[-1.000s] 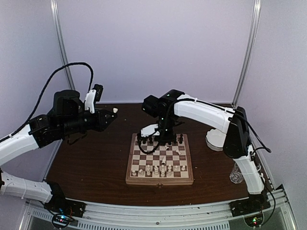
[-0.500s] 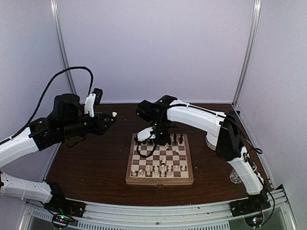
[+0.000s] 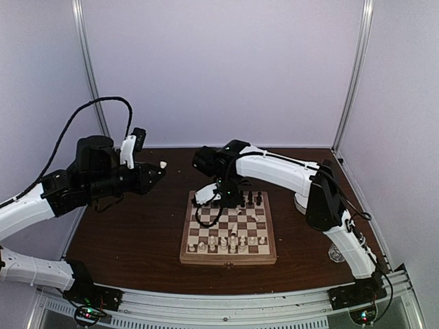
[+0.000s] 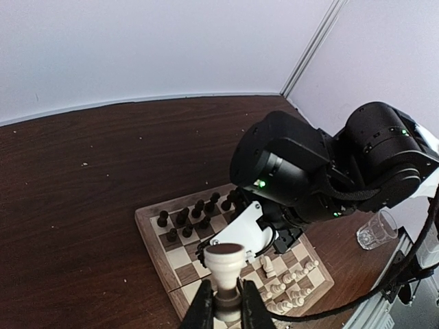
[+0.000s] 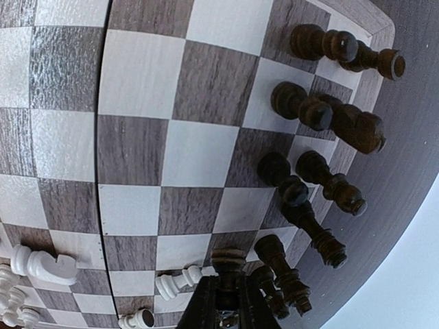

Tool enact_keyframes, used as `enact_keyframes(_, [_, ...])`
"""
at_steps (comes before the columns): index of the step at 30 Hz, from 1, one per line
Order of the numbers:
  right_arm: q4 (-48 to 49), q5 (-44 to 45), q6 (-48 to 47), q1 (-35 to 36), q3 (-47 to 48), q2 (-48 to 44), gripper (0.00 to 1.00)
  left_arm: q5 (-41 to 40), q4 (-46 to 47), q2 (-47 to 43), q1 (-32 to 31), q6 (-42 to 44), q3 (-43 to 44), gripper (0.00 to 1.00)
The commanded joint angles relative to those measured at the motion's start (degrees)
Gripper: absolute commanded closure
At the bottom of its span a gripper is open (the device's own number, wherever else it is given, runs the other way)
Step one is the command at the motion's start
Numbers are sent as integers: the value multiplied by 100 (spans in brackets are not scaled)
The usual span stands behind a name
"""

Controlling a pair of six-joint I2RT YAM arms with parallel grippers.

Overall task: Set up the chess pieces on the board
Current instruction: Place the pawn on the chessboard.

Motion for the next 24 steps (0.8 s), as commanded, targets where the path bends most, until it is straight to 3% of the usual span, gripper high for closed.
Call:
enact_keyframes(1, [110,235,-99,58,169,209,90,51,251,-21,40,-73,-50,99])
enact_keyframes(11, [211,335,-171,56,186,329,88,73,283,-7,43,-110,-112,99])
enact_keyframes(24, [282,401,-159,56,180,382,79,115,325,50,36,-136,-147,99])
